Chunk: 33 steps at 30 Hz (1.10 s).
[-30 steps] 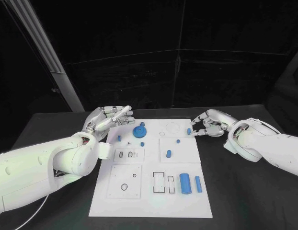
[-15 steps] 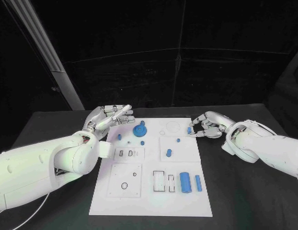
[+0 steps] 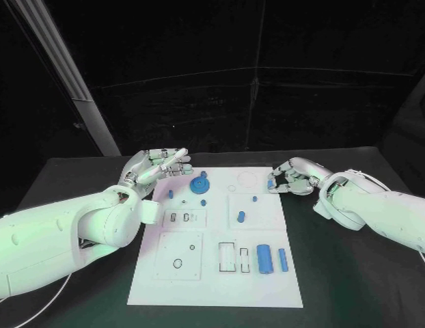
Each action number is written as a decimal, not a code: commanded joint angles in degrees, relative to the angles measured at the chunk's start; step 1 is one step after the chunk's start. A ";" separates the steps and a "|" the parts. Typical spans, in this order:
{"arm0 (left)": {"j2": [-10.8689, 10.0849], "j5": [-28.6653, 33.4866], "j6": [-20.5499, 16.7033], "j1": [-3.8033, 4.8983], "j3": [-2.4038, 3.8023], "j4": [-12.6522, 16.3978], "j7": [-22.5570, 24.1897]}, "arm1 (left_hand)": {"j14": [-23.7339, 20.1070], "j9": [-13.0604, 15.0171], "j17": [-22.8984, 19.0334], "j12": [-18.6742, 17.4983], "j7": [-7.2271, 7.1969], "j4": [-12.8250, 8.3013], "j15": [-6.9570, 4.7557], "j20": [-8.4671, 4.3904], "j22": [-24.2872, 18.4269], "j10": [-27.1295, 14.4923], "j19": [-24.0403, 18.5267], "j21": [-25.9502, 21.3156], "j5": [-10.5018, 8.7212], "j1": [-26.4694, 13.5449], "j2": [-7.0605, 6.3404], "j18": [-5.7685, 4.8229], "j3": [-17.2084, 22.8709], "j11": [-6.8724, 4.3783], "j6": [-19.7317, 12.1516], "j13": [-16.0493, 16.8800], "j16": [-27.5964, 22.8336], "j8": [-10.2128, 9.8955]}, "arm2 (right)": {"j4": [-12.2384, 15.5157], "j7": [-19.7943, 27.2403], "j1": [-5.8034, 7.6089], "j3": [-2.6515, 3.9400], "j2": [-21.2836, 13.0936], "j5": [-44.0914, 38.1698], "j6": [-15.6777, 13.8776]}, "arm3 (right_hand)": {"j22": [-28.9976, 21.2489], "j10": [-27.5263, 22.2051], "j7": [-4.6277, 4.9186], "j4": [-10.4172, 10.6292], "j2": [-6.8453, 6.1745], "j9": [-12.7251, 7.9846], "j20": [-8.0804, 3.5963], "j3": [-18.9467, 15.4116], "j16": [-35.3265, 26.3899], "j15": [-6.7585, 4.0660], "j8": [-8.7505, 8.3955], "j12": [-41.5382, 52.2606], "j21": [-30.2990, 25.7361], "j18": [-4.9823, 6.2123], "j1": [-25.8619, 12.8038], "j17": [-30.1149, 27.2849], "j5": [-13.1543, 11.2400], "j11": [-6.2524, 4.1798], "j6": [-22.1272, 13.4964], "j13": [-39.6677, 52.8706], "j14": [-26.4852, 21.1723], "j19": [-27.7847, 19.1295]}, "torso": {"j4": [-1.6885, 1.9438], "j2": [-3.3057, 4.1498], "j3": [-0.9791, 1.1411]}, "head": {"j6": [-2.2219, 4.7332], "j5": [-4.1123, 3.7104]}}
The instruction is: Assemble the parts on the task board
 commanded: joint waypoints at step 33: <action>-0.18 -0.30 0.63 0.08 0.03 -0.02 0.17 | -0.27 -0.04 -0.03 -0.39 0.13 -0.48 0.11 0.04 -0.11 -0.15 0.27 -0.41 -0.21 0.61 0.30 0.83 -0.04 0.02 -0.02 -0.05 -0.30 -0.22 | 1.65 0.14 0.13 0.09 -0.12 -0.05 -4.52 | 4.32 1.59 -2.42 -2.71 3.01 0.43 -1.53 6.58 0.60 -1.83 1.66 1.64 0.43 -0.80 0.09 8.61 1.26 -2.42 7.79 6.09 4.63 0.62 | -0.05 -0.13 0.01 | -0.36 -0.08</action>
